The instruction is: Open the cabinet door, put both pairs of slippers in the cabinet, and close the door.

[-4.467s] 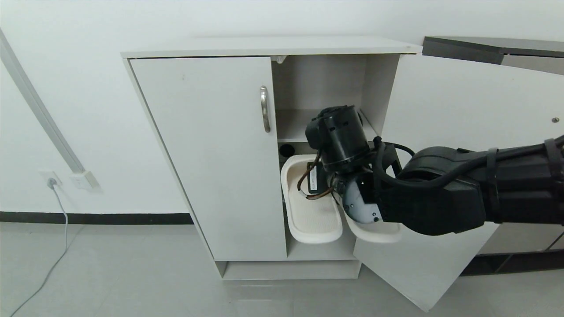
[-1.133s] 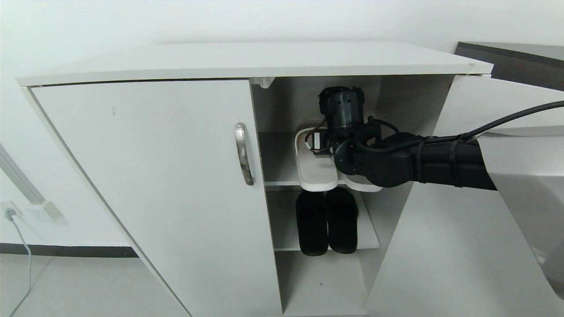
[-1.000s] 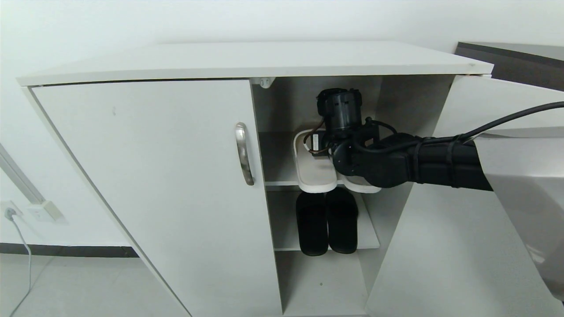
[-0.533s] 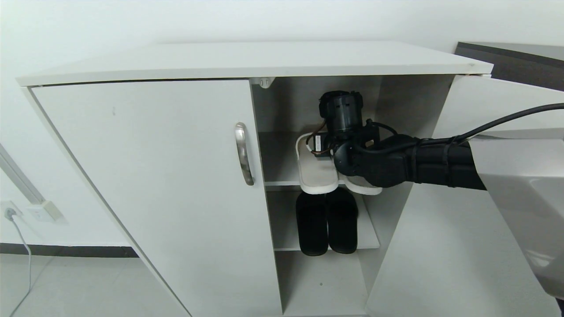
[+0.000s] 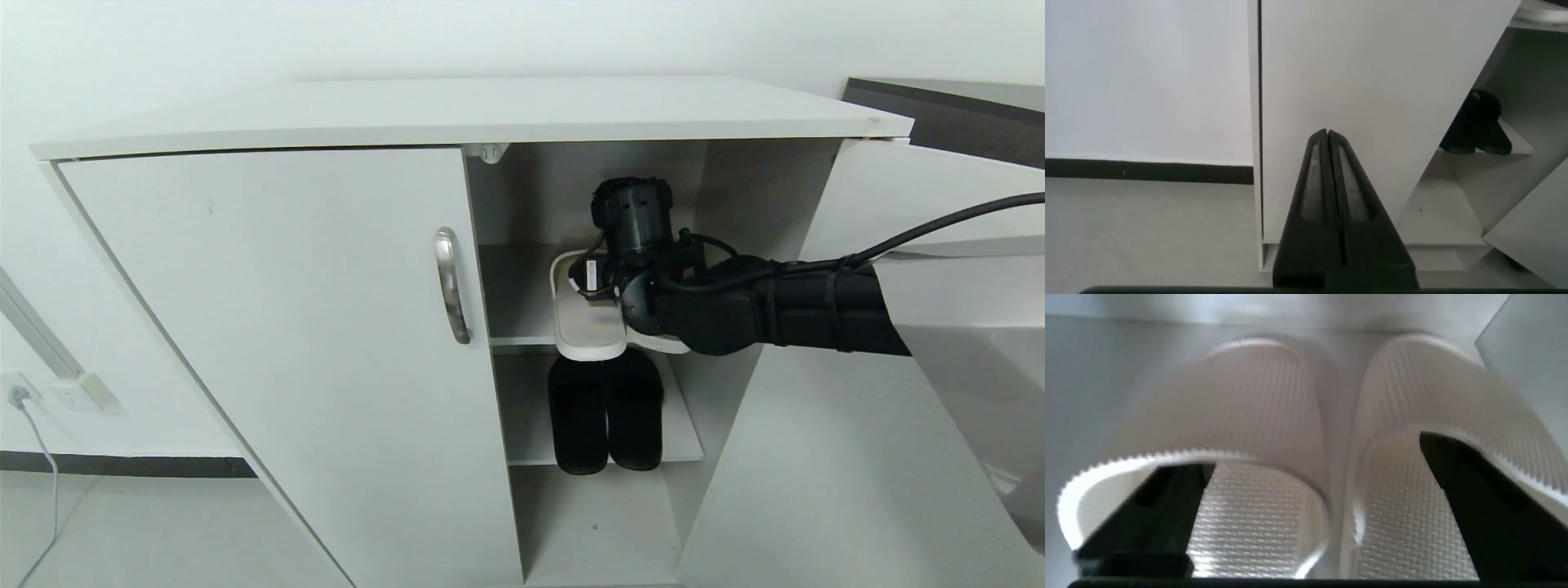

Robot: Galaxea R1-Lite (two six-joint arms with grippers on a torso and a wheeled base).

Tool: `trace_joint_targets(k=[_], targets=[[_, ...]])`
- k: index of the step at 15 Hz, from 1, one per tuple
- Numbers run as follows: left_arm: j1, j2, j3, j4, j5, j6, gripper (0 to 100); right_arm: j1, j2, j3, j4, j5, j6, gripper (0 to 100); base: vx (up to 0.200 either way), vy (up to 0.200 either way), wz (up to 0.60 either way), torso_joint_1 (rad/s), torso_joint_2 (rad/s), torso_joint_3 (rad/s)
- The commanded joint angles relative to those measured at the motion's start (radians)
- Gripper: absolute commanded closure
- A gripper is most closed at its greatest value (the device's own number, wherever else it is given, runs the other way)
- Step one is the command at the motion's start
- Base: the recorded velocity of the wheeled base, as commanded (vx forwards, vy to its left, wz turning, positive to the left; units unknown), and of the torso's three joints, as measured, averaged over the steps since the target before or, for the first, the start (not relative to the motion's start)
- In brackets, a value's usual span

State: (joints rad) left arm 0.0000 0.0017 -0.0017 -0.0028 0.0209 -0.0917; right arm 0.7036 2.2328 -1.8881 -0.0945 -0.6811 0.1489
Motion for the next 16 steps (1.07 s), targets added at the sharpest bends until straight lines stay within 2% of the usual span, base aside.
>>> trace_joint_targets(k=[1,4,6,10,12,14,16], targets=[[0.0,0.001,0.0,0.0,0.001,0.0,100,0.014,-0.051,0.06,-0.007,-0.003,0.004,0,0.0,0.0,0.0,0.0,0.0,0.0],[0.002,0.001,0.0,0.0,0.001,0.0,100,0.045,-0.156,0.175,-0.008,-0.006,0.049,0,0.0,0.0,0.0,0.0,0.0,0.0],[0.0,0.001,0.0,0.0,0.001,0.0,100,0.079,-0.248,0.313,-0.036,-0.005,0.069,0,0.0,0.0,0.0,0.0,0.0,0.0],[0.0,0.001,0.0,0.0,0.001,-0.002,100,0.171,-0.441,0.696,-0.231,0.025,0.057,0,0.0,0.0,0.0,0.0,0.0,0.0],[0.0,0.001,0.0,0.0,0.001,-0.002,100,0.226,-0.541,0.897,-0.338,0.1,0.054,0,0.0,0.0,0.0,0.0,0.0,0.0],[0.002,0.001,0.0,0.0,0.001,-0.002,100,0.264,-0.608,1.021,-0.43,0.152,0.04,0,0.0,0.0,0.0,0.0,0.0,0.0],[0.0,0.001,0.0,0.0,0.001,0.0,100,0.274,-0.628,1.087,-0.501,0.173,0.038,0,0.0,0.0,0.0,0.0,0.0,0.0]])
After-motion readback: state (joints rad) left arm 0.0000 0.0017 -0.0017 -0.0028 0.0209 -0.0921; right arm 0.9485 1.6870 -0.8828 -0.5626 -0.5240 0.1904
